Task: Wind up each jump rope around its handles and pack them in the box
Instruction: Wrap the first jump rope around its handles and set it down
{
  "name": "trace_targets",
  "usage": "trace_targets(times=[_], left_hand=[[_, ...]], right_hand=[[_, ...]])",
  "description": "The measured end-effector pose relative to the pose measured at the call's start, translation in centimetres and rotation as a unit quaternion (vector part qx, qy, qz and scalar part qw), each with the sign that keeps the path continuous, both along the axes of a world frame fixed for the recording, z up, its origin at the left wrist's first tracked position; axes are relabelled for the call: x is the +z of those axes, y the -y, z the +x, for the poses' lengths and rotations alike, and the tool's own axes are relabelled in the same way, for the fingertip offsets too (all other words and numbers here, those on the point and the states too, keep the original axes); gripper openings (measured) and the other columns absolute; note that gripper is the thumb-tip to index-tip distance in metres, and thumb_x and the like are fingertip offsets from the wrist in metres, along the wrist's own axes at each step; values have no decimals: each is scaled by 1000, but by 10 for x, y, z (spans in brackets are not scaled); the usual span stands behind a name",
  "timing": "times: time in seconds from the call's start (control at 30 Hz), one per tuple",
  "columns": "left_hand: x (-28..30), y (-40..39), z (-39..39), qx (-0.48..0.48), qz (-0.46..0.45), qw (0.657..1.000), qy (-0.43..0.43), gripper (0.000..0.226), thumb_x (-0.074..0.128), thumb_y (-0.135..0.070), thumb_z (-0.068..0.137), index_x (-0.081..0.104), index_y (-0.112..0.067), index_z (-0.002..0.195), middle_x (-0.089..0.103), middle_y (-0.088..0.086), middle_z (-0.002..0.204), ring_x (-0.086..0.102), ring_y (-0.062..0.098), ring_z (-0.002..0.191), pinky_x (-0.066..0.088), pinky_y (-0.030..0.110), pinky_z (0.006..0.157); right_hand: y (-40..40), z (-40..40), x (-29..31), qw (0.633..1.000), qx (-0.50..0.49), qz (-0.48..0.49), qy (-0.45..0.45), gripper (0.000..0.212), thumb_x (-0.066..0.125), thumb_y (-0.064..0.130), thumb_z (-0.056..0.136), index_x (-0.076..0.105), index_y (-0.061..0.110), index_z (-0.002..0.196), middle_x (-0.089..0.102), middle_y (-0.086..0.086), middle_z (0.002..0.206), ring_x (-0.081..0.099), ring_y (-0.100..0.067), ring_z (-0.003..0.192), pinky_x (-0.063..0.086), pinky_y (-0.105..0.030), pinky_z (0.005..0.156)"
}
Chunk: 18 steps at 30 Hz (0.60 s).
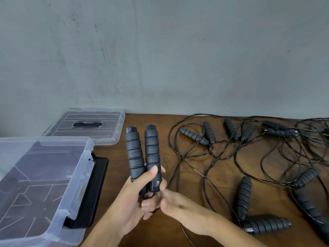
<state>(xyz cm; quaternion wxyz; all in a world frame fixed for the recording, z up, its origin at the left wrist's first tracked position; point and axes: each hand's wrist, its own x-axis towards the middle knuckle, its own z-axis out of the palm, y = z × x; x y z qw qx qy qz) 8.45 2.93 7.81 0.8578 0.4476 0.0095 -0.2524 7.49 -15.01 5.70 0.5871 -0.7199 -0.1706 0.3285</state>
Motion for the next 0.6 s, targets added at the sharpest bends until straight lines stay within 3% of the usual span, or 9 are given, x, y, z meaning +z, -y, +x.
trace_targets(times=[0.07, 0.13, 0.23, 0.37, 0.6], left_hand=[[-3, -2, 2, 7, 1, 1000, -2, 40, 83, -37, 77, 71, -11, 105, 55, 14, 81, 29, 10, 40, 23, 24, 49], [-6, -1, 4, 11, -7, 1000, -10, 35, 82, -35, 80, 71, -11, 104, 54, 15, 82, 30, 11, 40, 33, 21, 41], [-7, 2, 6, 27, -16, 999, -23, 20, 74, -30, 97, 71, -11, 101, 52, 15, 81, 30, 10, 41, 33, 20, 37], [-2, 9, 12, 67, -10, 997, -31, 17, 64, -26, 97, 69, -10, 99, 52, 14, 79, 29, 9, 40, 23, 20, 40], [10, 33, 23, 90, -1, 996, -18, 22, 60, -27, 96, 63, -10, 109, 53, 13, 79, 31, 9, 41, 22, 21, 42]], right_hand=[[-1, 3, -6, 993, 15, -74, 90, 42, 60, 45, 99, 60, 20, 134, 65, 12, 119, 61, -3, 114, 46, -29, 107], [1, 8, -7, 975, 49, -135, 168, 32, 67, 36, 97, 65, 21, 125, 66, 15, 110, 61, 2, 105, 48, -29, 104], [12, 14, -4, 955, 73, -186, 221, 22, 63, 33, 99, 68, 21, 117, 67, 10, 112, 62, -3, 104, 51, -32, 98], [37, 28, 5, 909, 114, -271, 297, 23, 52, 43, 104, 63, 23, 103, 59, 9, 98, 55, -9, 89, 48, -31, 79], [97, 60, 22, 854, 140, -346, 363, 22, 43, 53, 104, 49, 34, 96, 52, 16, 95, 47, -1, 91, 44, -23, 80]])
